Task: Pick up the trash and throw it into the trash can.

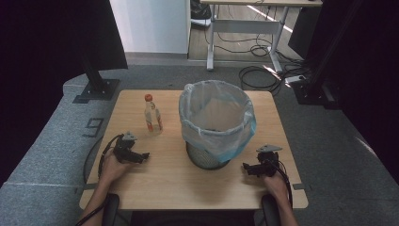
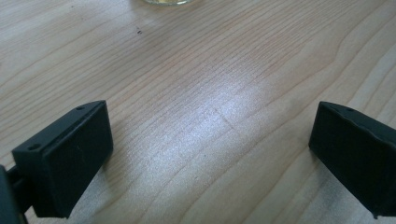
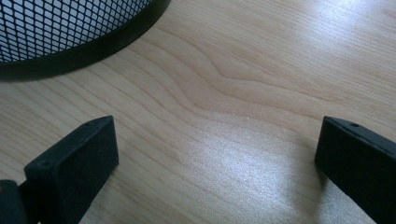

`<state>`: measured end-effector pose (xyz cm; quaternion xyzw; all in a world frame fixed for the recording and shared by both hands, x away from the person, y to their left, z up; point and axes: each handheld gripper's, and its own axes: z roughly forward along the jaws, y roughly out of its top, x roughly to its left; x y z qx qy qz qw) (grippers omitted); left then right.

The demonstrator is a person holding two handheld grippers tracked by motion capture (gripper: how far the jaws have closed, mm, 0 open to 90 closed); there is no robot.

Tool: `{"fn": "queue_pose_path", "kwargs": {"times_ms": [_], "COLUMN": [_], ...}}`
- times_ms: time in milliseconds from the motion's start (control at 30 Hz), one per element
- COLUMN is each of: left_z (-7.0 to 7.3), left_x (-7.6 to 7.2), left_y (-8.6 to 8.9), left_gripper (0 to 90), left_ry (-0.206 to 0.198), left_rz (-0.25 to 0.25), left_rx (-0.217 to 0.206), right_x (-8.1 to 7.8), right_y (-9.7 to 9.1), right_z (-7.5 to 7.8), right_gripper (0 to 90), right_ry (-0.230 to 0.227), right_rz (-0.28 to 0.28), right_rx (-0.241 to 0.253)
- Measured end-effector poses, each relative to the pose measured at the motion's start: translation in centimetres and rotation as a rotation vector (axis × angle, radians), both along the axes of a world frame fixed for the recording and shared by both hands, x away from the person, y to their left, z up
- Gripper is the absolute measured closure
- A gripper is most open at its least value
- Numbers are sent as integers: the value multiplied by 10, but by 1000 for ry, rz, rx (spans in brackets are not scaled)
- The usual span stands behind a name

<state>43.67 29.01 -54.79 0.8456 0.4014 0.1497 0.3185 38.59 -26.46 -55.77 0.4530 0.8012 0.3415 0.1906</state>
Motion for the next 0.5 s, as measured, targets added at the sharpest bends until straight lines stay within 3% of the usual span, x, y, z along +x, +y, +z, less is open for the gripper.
{"fn": "queue_pose_path", "kwargs": {"times_ms": [500], "left_z": [2], "left_x": [10], "left_y": [-4], "left_gripper": [1], "left_ry": [14], "left_rz": [25], "left_rx": [4], "right_x": [-1], "right_y": [1], "right_z": [0], "right_gripper": [0], "right_ry": [1], "right_rz": [-18], "right_rx": [1]}}
